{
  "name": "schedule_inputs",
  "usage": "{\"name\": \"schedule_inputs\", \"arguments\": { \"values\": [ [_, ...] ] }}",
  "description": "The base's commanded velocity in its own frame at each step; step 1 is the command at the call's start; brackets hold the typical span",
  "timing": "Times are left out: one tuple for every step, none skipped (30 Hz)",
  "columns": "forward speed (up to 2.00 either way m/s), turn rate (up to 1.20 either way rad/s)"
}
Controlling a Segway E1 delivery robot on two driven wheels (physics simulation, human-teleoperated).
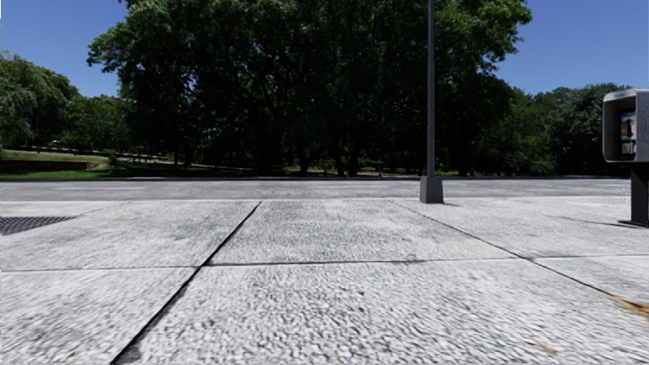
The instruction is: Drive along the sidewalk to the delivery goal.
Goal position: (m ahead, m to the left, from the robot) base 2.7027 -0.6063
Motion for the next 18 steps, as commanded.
{"name": "schedule_inputs", "arguments": {
  "values": [
    [2.0,0.0],
    [2.0,0.0],
    [2.0,0.0],
    [2.0,0.0],
    [2.0,-0.44],
    [2.0,-0.44],
    [2.0,-0.47],
    [2.0,-0.1],
    [2.0,0.0],
    [2.0,0.0],
    [2.0,0.0],
    [2.0,0.0],
    [2.0,0.0],
    [2.0,0.0],
    [2.0,0.0],
    [2.0,0.0],
    [2.0,0.0],
    [2.0,0.41]
  ]
}}
